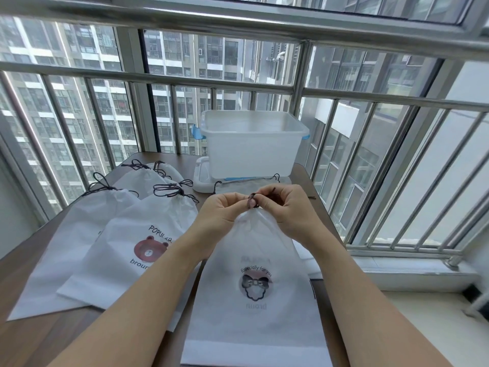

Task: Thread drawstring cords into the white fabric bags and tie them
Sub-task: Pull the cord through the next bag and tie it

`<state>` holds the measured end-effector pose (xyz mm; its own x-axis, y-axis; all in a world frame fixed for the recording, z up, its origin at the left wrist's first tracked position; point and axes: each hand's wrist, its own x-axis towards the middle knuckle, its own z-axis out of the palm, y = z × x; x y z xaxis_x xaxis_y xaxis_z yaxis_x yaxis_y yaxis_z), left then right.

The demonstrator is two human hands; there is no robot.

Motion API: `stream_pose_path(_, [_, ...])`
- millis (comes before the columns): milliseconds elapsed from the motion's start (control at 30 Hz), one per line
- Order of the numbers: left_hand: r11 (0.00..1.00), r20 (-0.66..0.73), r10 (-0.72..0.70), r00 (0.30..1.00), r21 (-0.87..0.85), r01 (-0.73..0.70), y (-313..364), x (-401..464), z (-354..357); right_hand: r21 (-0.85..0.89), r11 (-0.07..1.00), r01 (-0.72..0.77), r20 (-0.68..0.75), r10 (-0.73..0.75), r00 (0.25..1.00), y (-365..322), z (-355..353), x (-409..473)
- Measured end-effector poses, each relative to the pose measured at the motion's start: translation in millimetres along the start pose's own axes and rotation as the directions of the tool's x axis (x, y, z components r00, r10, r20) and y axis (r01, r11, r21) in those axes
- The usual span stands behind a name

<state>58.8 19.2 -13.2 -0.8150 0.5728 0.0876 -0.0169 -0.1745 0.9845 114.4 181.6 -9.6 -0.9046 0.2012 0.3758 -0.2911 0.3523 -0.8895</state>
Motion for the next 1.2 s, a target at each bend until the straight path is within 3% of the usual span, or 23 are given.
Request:
stream_pose_path(100, [0.986,-0.086,0.082,0.993,0.153,-0.068,-4.2,0.5,-1.8,-0.092,0.996,-0.018,0.041,0.022,0.999,0.3,0.9,-0.6])
stream_pose_path(200, [0.924,-0.150,0.257,0.955,0.328,-0.197,-7.9,3.2,-3.8,-0.114,0.991,-0.072,0.053,0.079,0.996,0.6,-0.4,-0.4])
stream_pose_path(367, [0.660,0.105,0.543,0.833,0.561,-0.501,-12.4,8.4,-7.6,-0.047,0.988,-0.148,0.106,0.153,0.983,3.3,-3.1,-1.0])
stream_pose_path(433, [0.641,0.100,0.591,0.801,0.545,-0.541,-13.3,8.9,-7.6,0.001,0.986,-0.165,0.127,0.163,0.978,1.4,-3.4,-2.0])
stream_pose_path(500, [0.734,-0.003,0.563,0.827,0.463,-0.498,-12.0,8.6,-6.5,0.093,0.979,-0.182,0.130,0.170,0.977,-0.2,-3.4,-1.4])
stream_pose_path(600, [0.894,-0.144,0.392,0.908,0.293,-0.339,-10.2,7.7,-1.3,0.204,0.958,-0.199,0.124,0.177,0.976,-2.8,-2.9,-1.4])
stream_pose_path(700, [0.964,-0.205,0.254,0.945,0.131,-0.231,-10.0,6.9,0.2,0.267,0.934,-0.239,0.098,0.221,0.970,-5.1,-4.9,-2.2])
stream_pose_path(867, [0.980,-0.241,0.195,0.951,0.077,-0.181,-8.5,8.9,-2.1,0.278,0.918,-0.282,0.032,0.284,0.958,-6.7,-7.7,-0.5])
stream_pose_path(1067, [0.990,-0.399,0.127,0.908,-0.010,-0.143,-4.3,13.1,-2.0,0.400,0.869,-0.292,-0.062,0.343,0.937,-11.8,-23.7,2.4])
stream_pose_path(1200, [0.983,-0.380,0.107,0.919,-0.097,-0.154,-0.8,10.8,7.0,0.185,0.947,-0.261,-0.057,0.276,0.960,-17.2,-22.9,-4.1])
